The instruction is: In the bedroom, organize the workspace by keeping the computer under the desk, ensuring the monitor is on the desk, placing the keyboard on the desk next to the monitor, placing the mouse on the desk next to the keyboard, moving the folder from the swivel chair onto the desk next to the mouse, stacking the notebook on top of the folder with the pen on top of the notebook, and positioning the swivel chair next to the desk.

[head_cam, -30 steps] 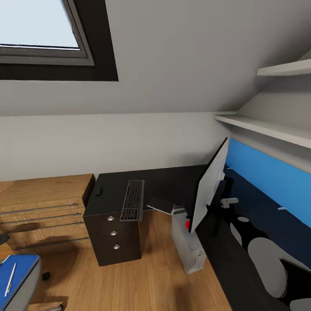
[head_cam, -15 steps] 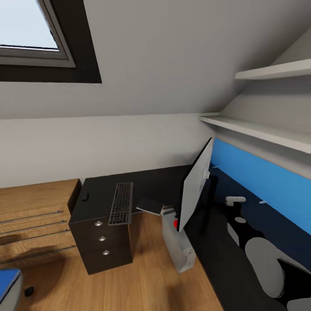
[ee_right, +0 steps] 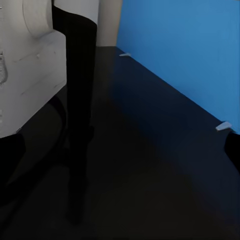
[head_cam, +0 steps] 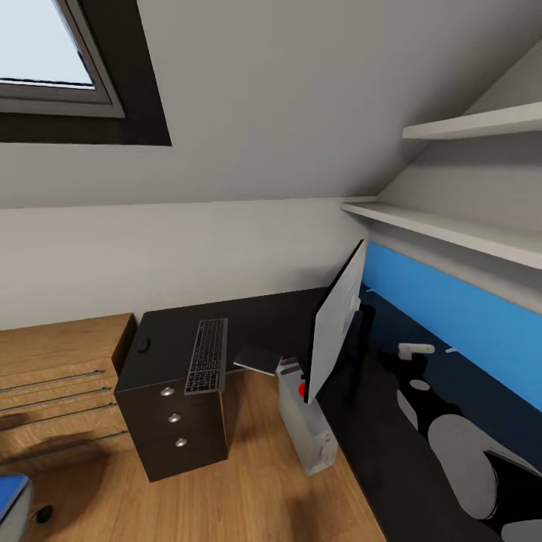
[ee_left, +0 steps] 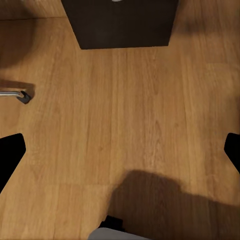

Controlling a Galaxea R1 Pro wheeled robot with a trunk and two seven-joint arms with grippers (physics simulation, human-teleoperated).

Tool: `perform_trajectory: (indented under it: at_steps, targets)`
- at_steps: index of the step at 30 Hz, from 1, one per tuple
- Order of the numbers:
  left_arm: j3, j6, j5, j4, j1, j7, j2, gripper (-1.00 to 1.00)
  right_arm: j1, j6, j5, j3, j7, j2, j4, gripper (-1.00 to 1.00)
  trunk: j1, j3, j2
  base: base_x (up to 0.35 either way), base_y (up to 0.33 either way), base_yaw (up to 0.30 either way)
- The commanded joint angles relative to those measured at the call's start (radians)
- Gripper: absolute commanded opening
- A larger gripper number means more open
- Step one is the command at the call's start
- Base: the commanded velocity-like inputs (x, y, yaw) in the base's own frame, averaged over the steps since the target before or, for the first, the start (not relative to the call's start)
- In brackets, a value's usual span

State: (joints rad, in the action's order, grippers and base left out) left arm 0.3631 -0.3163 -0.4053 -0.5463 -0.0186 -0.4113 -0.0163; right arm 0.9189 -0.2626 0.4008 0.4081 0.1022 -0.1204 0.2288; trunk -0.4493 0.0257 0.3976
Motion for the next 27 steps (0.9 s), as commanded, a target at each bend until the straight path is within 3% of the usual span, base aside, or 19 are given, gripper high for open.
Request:
perform_trajectory:
  at_steps: [1,16,19,21,27]
  targets:
    - [0.008,-0.006,-0.010,0.000,-0.001,-0.007,0.001,1.00,0.002,-0.005,0.010,0.006,0.003,0.000,-0.005,1.00,-0.001,0.002,0.002,0.000,0.000,-0.004]
    - [0.008,-0.006,-0.010,0.000,-0.001,-0.007,0.001,1.00,0.002,-0.005,0.006,0.009,0.003,0.005,-0.025,1.00,-0.001,0.002,0.002,0.000,0.000,0.000]
    - [0.008,-0.006,-0.009,0.000,-0.001,-0.008,0.000,1.00,0.002,-0.022,0.004,0.011,0.000,0.002,-0.069,1.00,-0.001,0.002,0.002,0.000,0.000,0.000]
    - [0.008,-0.006,-0.009,0.000,-0.001,-0.008,-0.002,1.00,0.002,-0.014,0.001,0.013,0.002,0.002,-0.122,1.00,-0.001,0.002,0.002,0.000,0.000,0.000]
    - [0.009,-0.006,-0.009,0.000,-0.001,-0.007,-0.002,1.00,0.002,0.034,-0.001,0.016,0.007,0.005,-0.134,1.00,-0.001,0.002,0.002,0.000,0.000,0.000]
